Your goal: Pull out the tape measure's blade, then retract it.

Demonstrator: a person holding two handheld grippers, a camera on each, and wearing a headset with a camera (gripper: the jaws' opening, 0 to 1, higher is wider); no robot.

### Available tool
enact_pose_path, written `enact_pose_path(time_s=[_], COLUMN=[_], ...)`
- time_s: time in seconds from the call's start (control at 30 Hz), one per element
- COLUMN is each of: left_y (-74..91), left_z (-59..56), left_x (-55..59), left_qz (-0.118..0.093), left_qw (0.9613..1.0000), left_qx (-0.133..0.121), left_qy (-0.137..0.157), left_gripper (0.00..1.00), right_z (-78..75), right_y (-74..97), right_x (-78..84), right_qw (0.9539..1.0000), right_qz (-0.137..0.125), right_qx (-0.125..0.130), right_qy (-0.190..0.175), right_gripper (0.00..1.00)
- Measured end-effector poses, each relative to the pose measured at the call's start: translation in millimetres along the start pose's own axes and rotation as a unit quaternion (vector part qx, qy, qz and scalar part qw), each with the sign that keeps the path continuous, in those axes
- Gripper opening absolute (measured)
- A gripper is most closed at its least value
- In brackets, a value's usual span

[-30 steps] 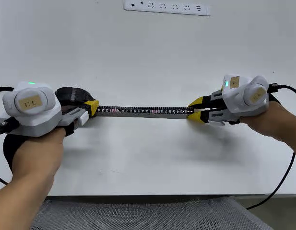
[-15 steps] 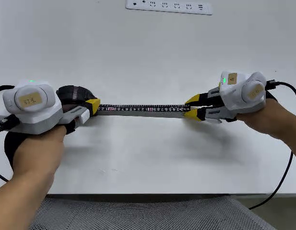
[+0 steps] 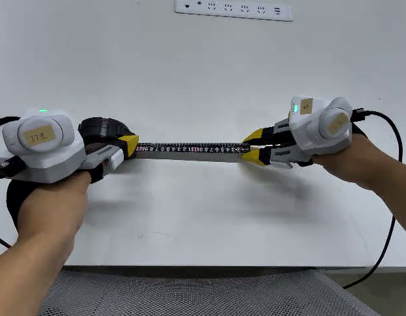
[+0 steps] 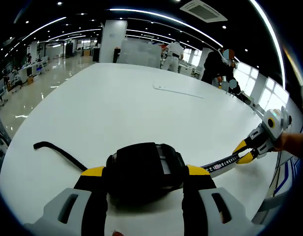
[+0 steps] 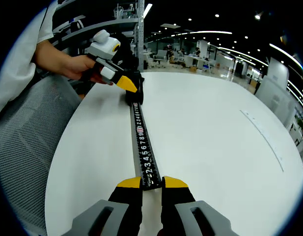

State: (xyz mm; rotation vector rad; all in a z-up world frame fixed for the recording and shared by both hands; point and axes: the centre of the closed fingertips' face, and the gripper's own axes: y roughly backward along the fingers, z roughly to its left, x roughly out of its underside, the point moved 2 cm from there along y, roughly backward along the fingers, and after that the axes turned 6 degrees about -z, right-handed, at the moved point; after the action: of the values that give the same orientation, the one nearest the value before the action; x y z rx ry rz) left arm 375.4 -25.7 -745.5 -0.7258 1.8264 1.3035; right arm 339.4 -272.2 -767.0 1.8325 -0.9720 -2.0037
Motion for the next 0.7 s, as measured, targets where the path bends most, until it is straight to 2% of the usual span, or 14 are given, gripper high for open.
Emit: enact_pose_path(time_s=[0.7], left_y=[-0.6], left_z=[1.1], left_x=[0.0], left_qz=[0.0], left_qw=[1.0], left_qx=[0.003], left_qy=[0.01], left_gripper=[0.57], right_z=[2.0], right_y=[-19.6], right_x=[-15.1], right_qw=[0.9998], right_qz=[-0.016], right_qx=[-0.01], right_qy=[-0.004], right_gripper=[0.1])
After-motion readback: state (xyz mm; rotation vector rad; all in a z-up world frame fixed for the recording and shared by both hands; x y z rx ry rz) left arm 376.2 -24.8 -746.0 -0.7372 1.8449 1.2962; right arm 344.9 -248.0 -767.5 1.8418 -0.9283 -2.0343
